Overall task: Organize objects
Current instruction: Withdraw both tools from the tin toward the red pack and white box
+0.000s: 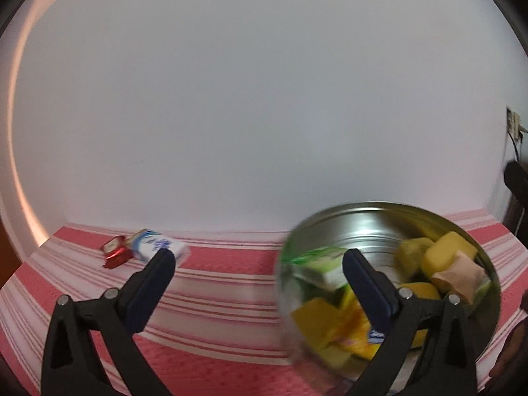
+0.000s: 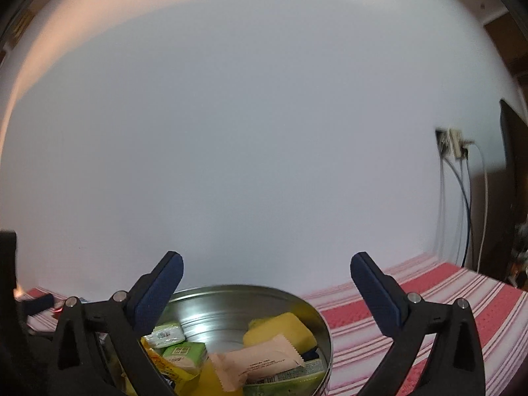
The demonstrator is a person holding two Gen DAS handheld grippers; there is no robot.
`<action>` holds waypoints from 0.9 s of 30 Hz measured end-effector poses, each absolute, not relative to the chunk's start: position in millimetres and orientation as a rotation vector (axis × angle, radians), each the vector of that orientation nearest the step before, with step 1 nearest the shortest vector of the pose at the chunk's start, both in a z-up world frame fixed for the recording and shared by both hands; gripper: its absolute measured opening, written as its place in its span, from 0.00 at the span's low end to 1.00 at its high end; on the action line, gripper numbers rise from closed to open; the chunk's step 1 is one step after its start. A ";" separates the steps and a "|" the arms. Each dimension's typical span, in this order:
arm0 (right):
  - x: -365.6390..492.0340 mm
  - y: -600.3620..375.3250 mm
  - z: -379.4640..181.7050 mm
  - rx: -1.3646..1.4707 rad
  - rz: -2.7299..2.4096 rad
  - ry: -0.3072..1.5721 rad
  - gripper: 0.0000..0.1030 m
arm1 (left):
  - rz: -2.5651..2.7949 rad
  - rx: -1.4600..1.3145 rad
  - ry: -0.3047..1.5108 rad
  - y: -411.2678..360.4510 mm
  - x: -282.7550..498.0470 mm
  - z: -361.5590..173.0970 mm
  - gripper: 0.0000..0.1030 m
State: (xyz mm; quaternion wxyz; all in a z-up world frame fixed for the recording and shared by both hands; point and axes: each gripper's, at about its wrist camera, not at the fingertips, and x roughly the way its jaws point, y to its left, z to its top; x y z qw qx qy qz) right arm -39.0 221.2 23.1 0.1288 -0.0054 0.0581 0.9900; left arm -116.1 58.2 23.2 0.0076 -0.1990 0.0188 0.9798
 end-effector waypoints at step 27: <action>-5.2 177.9 20.0 -0.079 2.989 0.186 1.00 | 3.212 -0.517 0.029 -19.0 -95.6 13.3 1.00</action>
